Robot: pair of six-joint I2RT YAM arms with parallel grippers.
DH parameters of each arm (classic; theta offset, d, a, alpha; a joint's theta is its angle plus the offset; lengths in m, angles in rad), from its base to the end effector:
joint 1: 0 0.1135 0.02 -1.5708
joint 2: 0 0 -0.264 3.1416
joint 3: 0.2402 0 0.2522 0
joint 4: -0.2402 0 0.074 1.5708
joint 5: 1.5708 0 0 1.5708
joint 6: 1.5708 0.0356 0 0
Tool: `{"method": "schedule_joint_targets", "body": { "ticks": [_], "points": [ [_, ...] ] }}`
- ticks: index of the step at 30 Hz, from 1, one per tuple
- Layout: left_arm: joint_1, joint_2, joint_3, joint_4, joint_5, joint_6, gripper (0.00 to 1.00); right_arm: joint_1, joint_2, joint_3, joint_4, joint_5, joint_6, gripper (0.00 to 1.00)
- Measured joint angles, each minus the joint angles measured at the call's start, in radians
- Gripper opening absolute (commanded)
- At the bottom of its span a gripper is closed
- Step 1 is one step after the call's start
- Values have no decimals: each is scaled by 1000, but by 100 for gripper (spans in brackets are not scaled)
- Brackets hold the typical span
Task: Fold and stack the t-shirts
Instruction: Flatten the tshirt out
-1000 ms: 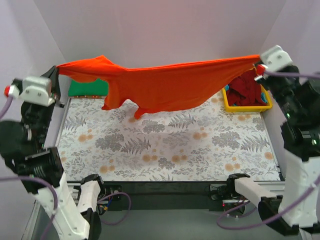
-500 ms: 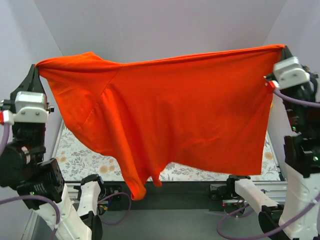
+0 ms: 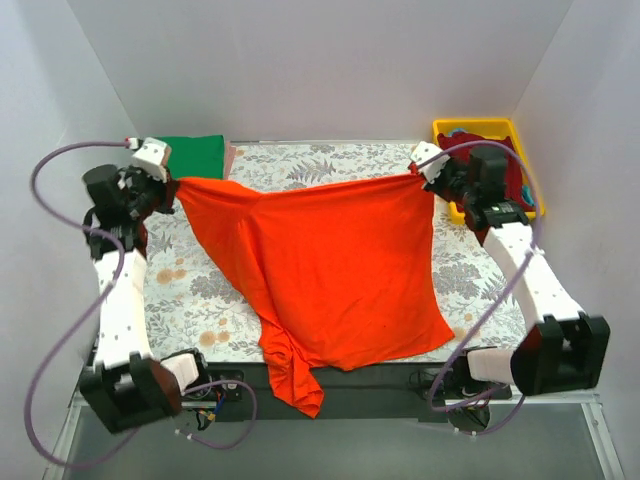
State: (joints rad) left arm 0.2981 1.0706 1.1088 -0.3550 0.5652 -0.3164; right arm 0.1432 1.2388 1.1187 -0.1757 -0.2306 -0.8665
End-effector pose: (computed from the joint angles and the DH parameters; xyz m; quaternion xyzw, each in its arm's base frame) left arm 0.2300 0.0507 0.3820 -0.0792 0.7907 -0.2310 0.5614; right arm 0.2842 0.0492 0.3616 -0.4460 0.6656 -0.1227 0.5857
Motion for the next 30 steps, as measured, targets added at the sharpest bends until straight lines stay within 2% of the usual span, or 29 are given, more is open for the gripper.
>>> {"method": "schedule_joint_targets", "body": {
  "ticks": [1, 3, 4, 5, 6, 7, 9, 10, 11, 12, 14, 16, 20, 21, 22, 24, 25, 27, 30],
  "points": [
    [-21, 79, -4, 15, -14, 5, 3, 7, 52, -4, 13, -1, 2, 1],
    [-79, 286, 43, 59, -48, 13, 12, 25, 195, 21, 56, 6, 15, 11],
    [-96, 429, 113, 71, -77, 10, 14, 32, 286, 61, 68, 21, 31, 16],
    [-122, 495, 155, 81, -87, 5, 16, 39, 361, 109, 69, 42, 37, 18],
    [-142, 626, 275, 45, -113, -9, 20, 45, 469, 189, 69, 79, 58, 22],
    [-154, 756, 414, 28, -143, -24, 30, 49, 567, 276, 61, 117, 82, 34],
    [-163, 969, 674, -5, -195, -48, 45, 49, 711, 428, 34, 175, 121, 51],
    [-163, 1031, 759, -35, -209, -61, 54, 47, 759, 488, 20, 198, 143, 79],
    [-159, 1087, 840, -67, -222, -71, 59, 46, 779, 519, -1, 213, 170, 90],
    [-155, 1101, 859, -91, -230, -81, 60, 46, 778, 526, -23, 219, 177, 93],
    [-149, 1057, 788, -120, -231, -92, 59, 40, 736, 523, -81, 218, 200, 93],
    [-139, 942, 628, -140, -217, -93, 57, 38, 663, 488, -124, 201, 217, 92],
    [-140, 650, 315, -229, -138, -82, 50, 38, 448, 362, -235, 129, 235, 81],
    [-150, 566, 245, -241, -118, -75, 48, 38, 403, 332, -256, 108, 236, 76],
    [-160, 512, 200, -255, -102, -73, 46, 38, 372, 307, -274, 92, 235, 66],
    [-189, 406, 98, -269, -69, -71, 40, 40, 321, 241, -316, 58, 234, 56],
    [-207, 369, 51, -278, -55, -76, 38, 40, 311, 210, -323, 46, 238, 48],
    [-241, 348, -27, -287, -32, -87, 35, 42, 311, 140, -358, 19, 238, 41],
    [-261, 405, -105, -296, -32, -113, 29, 42, 359, 74, -408, -9, 248, 31]
  ]
}}
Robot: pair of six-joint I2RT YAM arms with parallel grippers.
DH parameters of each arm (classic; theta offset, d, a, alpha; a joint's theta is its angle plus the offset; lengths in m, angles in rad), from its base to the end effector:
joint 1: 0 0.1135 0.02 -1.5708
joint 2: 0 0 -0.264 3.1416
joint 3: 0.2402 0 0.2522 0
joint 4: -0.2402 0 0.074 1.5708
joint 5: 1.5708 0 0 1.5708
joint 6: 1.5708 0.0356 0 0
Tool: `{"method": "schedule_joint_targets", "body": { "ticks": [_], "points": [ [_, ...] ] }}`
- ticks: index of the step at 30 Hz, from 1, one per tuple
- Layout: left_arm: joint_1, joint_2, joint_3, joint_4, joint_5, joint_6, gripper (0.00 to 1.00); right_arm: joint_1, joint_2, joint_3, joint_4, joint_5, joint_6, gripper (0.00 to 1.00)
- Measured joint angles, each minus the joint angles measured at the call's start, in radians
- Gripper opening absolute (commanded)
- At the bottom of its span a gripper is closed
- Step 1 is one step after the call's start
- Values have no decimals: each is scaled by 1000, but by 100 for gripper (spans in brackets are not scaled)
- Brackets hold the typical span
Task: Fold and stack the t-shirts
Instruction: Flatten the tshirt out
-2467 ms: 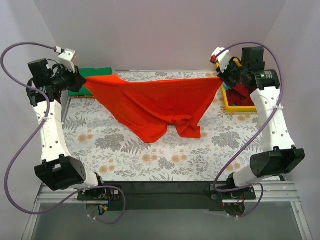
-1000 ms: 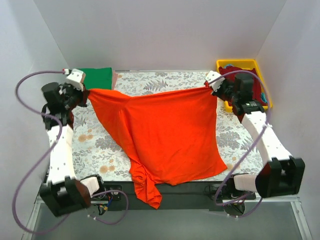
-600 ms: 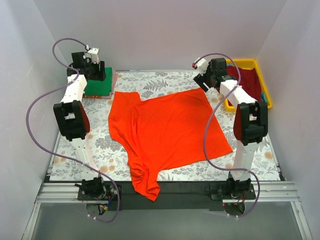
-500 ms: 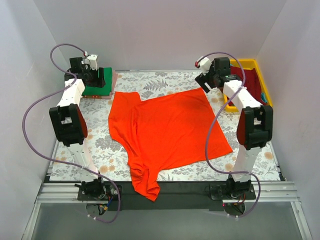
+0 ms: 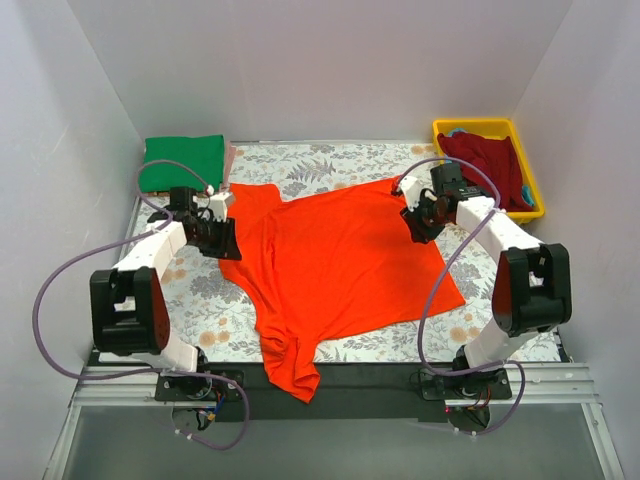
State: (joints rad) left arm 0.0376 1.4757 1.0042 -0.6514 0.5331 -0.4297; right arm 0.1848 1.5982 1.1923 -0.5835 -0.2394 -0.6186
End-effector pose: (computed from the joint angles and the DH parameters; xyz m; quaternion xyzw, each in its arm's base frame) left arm 0.2862 -0.0073 0.2242 -0.1609 0.9286 -0.2936 0.1601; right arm 0.3283 0.0700 0.2451 -0.4034 0.8621 0.0505 0.3025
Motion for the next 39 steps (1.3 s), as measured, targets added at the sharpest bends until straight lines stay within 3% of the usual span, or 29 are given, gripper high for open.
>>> {"method": "schedule_joint_targets", "body": {
  "ticks": [6, 10, 14, 18, 23, 26, 28, 36, 39],
  "points": [
    [0, 154, -22, -7, -90, -39, 24, 0, 127, -14, -19, -34, 21, 20],
    [0, 293, 68, -2, -158, -49, 22, 0, 222, -12, -3, -31, 33, 19],
    [3, 443, 260, -33, -186, -55, 21, -10, 274, 35, 27, -17, 52, 19],
    [2, 652, 576, -79, -234, -46, 20, -21, 327, 106, 34, -13, 90, 21],
    [7, 827, 867, -78, -282, -13, 33, -22, 387, 195, 40, -25, 144, 30],
    [12, 806, 848, -98, -282, 16, 39, -22, 378, 202, 27, -40, 158, 34],
    [16, 729, 748, -105, -273, 34, 40, -22, 346, 199, 10, -53, 166, 36],
    [32, 186, 303, -149, -225, 90, 37, -22, 11, 110, -52, -78, 125, 30],
    [32, 85, 186, -128, -218, 100, 35, -22, -37, 40, -68, -78, 101, 27]
  ]
}}
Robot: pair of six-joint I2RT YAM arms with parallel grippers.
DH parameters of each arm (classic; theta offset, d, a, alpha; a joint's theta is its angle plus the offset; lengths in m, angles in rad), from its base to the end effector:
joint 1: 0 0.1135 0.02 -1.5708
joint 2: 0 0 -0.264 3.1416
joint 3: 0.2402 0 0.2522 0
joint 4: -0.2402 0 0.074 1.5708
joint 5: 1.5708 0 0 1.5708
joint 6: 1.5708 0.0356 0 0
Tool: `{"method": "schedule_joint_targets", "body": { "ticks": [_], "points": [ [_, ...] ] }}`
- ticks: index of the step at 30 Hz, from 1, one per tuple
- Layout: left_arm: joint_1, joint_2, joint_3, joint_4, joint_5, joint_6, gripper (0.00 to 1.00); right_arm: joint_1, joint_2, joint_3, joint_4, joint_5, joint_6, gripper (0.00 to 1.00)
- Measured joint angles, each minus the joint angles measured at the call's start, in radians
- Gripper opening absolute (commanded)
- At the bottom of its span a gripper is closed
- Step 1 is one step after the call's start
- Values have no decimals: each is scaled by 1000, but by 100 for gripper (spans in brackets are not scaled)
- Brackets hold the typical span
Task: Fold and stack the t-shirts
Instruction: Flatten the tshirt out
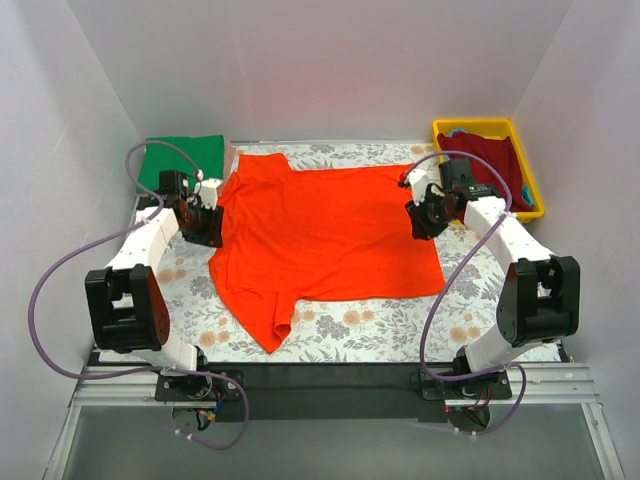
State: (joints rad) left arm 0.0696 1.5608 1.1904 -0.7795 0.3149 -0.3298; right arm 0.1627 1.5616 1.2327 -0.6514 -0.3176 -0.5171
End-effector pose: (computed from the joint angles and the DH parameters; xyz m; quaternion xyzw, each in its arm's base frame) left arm 0.3115 0.0107 0.2463 -0.1595 0.9531 -0.1788 0.1847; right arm 0.3227 0.0642 0.2656 -0.3583 0.8753 0.0983 0.3095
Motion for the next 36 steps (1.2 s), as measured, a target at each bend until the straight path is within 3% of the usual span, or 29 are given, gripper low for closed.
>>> {"method": "schedule_joint_targets", "body": {
  "ticks": [6, 12, 25, 31, 36],
  "points": [
    [0, 12, -204, 37, -13, 1, 34, 0, 37, -156, -48, 8, -33, 25],
    [2, 25, -285, 95, -47, 2, 32, 0, 76, -237, -50, 35, -64, 23],
    [140, -40, -365, 131, -35, 81, 30, 3, 9, -341, -16, 94, -101, 23],
    [145, -101, -375, 20, -49, 107, 33, 8, -110, -355, -118, 97, -120, 27],
    [145, -123, -271, -55, -16, 97, 34, 9, -175, -309, -147, 98, -123, 27]
  ]
}}
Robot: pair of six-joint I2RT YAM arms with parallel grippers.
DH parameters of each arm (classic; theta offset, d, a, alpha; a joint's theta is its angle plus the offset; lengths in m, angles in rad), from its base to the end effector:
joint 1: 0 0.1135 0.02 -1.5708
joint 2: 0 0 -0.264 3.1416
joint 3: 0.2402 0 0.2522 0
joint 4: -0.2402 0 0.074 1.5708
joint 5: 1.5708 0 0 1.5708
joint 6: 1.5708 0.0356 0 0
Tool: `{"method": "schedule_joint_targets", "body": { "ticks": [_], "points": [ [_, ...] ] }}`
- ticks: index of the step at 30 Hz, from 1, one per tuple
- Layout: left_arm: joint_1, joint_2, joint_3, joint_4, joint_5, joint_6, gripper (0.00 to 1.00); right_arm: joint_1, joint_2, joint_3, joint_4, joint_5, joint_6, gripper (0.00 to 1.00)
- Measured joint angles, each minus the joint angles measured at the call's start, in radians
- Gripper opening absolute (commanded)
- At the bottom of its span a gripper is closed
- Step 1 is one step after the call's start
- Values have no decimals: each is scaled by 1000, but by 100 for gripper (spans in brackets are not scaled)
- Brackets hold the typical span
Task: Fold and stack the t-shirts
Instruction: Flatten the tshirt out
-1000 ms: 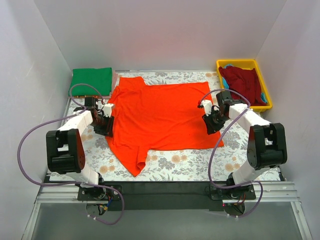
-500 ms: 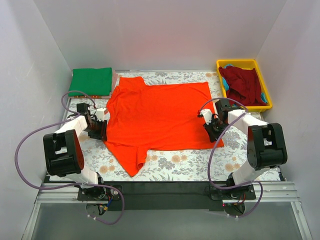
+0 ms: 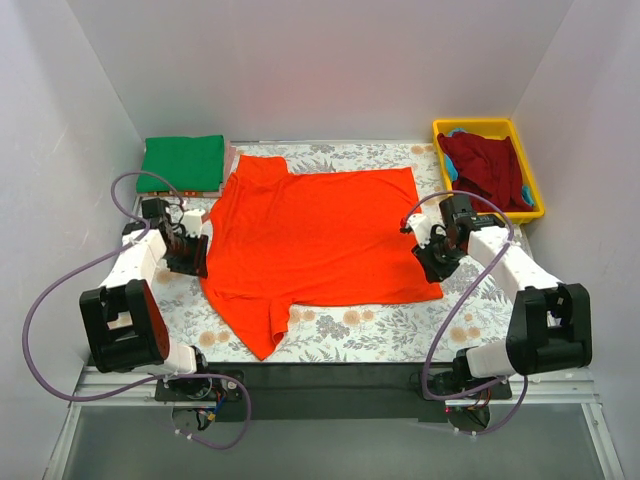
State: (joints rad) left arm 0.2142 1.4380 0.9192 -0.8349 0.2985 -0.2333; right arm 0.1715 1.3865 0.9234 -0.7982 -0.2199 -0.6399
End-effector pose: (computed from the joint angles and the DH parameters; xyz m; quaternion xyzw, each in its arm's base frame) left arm 0.2473 0.0431 0.2003 -0.2024 0.9621 -0.1488 0.1057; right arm 0.2457 0.0504 0.2137 -0.4031 0.8957 0.0699 0.1742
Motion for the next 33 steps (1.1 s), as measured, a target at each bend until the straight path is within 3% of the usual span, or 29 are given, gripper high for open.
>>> {"method": "schedule_joint_targets", "body": {
  "ticks": [7, 13, 17, 26, 31, 33],
  "points": [
    [0, 44, 60, 27, 54, -34, 34, 0, 137, 2, 16, 11, -9, 23],
    [-7, 63, -27, 73, 54, -40, 31, 0, 211, -13, 52, 48, -20, 20],
    [-10, 58, -121, 93, 45, -24, 27, 2, 193, -33, 69, 58, -31, 20],
    [-18, -119, -269, 156, 22, 35, 19, 8, 60, -156, 111, 87, -106, 17],
    [-22, -214, -294, 34, -26, 79, 19, 12, -16, -209, -10, 82, -162, 20],
    [-22, -230, -266, -32, -29, 89, 21, 12, -43, -201, -92, 61, -181, 27]
  ]
}}
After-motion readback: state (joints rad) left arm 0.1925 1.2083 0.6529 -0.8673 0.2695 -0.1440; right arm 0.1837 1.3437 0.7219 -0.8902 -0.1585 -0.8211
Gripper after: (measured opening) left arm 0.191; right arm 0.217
